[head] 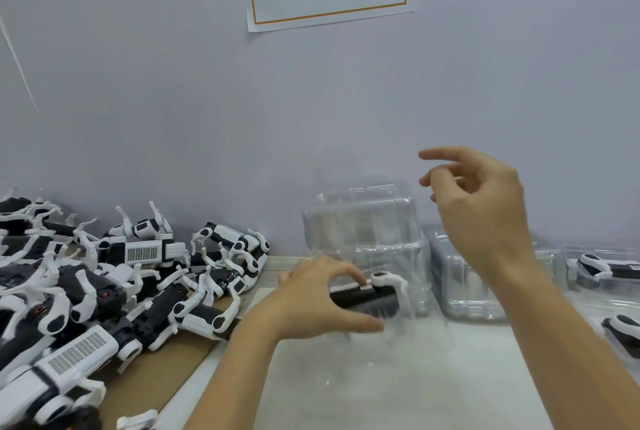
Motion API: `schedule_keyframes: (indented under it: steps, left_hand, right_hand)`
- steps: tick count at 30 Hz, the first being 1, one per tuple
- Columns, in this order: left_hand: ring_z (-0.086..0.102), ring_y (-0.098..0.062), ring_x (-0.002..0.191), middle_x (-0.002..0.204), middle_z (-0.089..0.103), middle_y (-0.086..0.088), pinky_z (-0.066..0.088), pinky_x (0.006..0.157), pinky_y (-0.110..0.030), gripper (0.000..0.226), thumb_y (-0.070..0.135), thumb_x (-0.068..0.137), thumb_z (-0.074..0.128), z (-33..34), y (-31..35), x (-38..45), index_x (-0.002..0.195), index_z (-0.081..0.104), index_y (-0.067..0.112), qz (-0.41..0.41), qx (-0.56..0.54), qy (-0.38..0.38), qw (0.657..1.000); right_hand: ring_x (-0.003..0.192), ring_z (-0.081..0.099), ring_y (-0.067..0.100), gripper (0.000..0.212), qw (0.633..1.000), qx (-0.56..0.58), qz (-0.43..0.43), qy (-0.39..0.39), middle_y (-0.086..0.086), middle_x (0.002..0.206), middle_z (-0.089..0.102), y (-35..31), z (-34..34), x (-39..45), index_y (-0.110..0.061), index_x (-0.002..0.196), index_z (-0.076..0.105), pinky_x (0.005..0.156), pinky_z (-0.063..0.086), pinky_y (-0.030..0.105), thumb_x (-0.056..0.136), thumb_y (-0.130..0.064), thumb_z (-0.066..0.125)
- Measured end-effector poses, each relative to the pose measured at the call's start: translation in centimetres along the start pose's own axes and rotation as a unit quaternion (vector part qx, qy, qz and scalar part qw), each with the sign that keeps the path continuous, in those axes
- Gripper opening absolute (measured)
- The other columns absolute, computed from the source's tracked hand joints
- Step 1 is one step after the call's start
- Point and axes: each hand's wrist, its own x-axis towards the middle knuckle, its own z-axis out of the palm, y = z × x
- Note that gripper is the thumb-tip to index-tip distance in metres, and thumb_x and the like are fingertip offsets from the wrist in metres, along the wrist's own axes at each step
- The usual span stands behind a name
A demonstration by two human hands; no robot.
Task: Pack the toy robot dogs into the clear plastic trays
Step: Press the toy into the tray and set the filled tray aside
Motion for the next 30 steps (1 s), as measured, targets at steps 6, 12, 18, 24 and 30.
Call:
schedule_keyframes:
  steps: [6,12,18,24,30]
  left_hand:
    - [0.019,-0.007,0.137,0.133,0.038,0.026,0.001,0.117,-0.043,0.086,0.078,0.051,0.077,4.2,0.7,1.7,0.126,0.046,0.05,0.035,0.105,-0.025,0.994]
    - [0.038,0.001,0.13,0.123,0.052,0.03,0.024,0.116,-0.039,0.055,0.079,0.071,0.061,3.3,0.2,2.1,0.114,0.058,0.046,0.006,-0.044,0.102,0.994]
    - [0.068,-0.018,0.067,0.075,0.069,0.003,0.048,0.062,-0.027,0.024,0.04,0.09,0.049,1.5,-1.5,1.8,0.078,0.054,0.019,-0.257,-0.055,0.219,0.94]
    - [0.072,-0.024,0.053,0.065,0.074,-0.012,0.048,0.044,-0.02,0.041,0.042,0.098,0.042,1.4,-2.0,1.3,0.092,0.057,0.004,-0.297,-0.219,0.089,0.925]
    - [0.076,-0.033,0.089,0.1,0.077,-0.015,0.06,0.066,-0.029,0.033,0.023,0.1,0.044,2.8,-1.6,1.7,0.114,0.065,0.003,-0.207,-0.438,-0.069,0.872]
  right_hand:
    - [0.051,0.054,0.002,0.023,0.989,-0.057,0.021,-0.132,-0.008,0.076,0.069,1.3,1.4,-0.7,-0.031,0.091,0.074,0.049,0.038,0.008,0.089,-0.014,0.059]
    - [0.066,0.061,-0.002,0.021,0.961,-0.158,0.052,-0.22,-0.013,0.074,0.068,2.8,2.0,-1.3,-0.032,0.092,0.073,0.057,0.044,0.009,0.089,-0.018,0.058]
    - [0.049,0.057,-0.002,0.02,0.939,-0.189,0.085,-0.276,-0.01,0.067,0.067,3.2,3.2,-2.2,-0.028,0.086,0.072,0.048,0.039,0.01,0.09,-0.018,0.056]
    - [0.067,0.065,0.008,0.021,0.903,-0.231,0.093,-0.349,-0.007,0.071,0.069,2.8,4.9,-3.8,-0.02,0.086,0.073,0.063,0.055,0.024,0.091,-0.02,0.053]
    - [0.079,0.066,0.017,0.018,0.896,-0.247,0.105,-0.354,0.002,0.082,0.071,3.0,5.2,-4.3,-0.02,0.084,0.071,0.073,0.058,0.034,0.09,-0.022,0.054]
